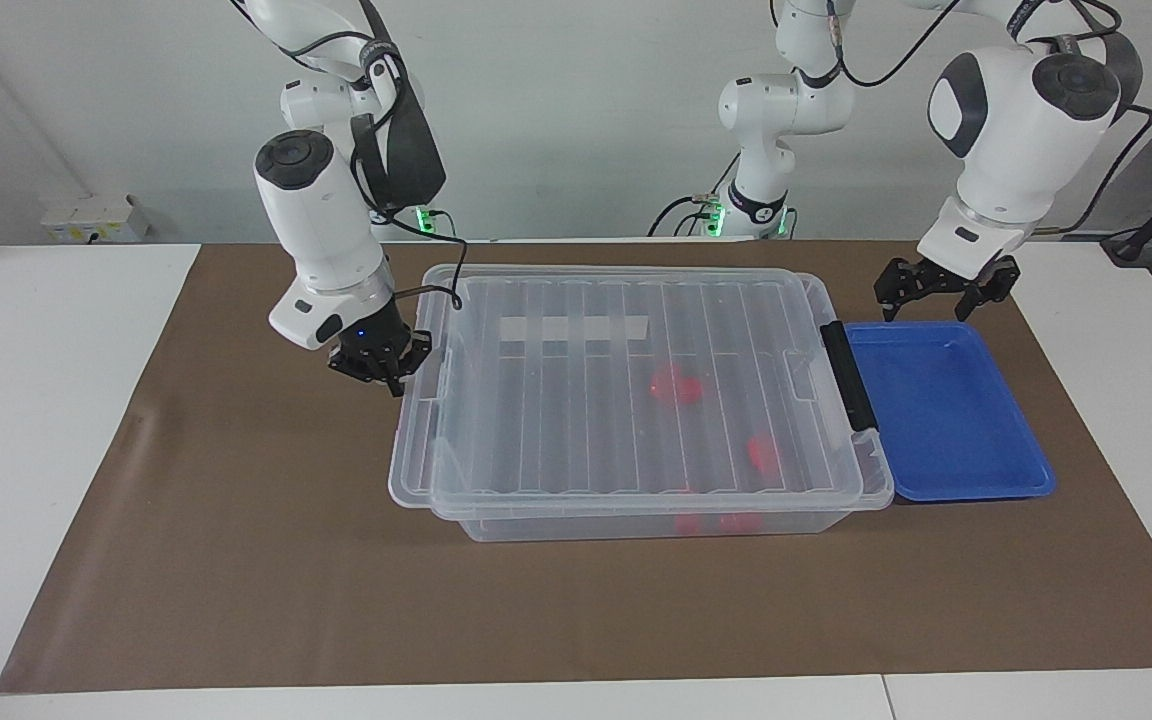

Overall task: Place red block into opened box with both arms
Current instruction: 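Slide the clear lid back over the box with the right gripper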

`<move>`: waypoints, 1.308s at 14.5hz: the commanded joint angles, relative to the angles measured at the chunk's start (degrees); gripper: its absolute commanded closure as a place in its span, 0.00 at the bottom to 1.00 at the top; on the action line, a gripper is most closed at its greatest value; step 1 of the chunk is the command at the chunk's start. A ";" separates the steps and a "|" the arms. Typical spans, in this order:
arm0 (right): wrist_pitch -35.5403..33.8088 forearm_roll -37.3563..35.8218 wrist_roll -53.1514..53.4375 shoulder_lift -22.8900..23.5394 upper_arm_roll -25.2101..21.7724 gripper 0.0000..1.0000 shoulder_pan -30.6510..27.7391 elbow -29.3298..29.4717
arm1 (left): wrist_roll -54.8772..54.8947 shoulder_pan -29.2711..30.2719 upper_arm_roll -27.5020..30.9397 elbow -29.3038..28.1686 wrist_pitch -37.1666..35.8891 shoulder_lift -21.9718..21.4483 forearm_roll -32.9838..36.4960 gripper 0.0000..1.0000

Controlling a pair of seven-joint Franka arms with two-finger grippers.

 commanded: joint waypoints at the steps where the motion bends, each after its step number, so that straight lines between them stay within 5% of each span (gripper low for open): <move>1: -0.15 1.82 0.05 -0.98 0.10 1.00 0.53 -1.11 | 0.68 -1.20 1.01 1.40 -0.38 -0.17 -0.78 0.00; 15: -0.41 3.58 -0.04 -0.98 0.01 1.00 1.23 -0.50 | 1.03 -0.85 2.15 3.69 -1.79 -1.75 -0.78 0.00; 16: -0.50 3.58 -0.04 -1.06 0.01 0.85 0.62 -0.41 | 1.12 -0.58 2.15 3.69 -1.70 -1.84 -0.78 0.00; 18: -0.41 3.49 0.23 -2.38 -0.34 0.07 -0.26 -0.41 | 1.82 -0.41 2.15 3.69 -1.70 -1.93 -0.78 0.00; 19: -0.24 3.32 0.23 -2.82 -0.43 0.00 -0.96 -0.32 | 1.82 -0.67 2.15 3.69 -1.70 -1.93 -0.78 0.00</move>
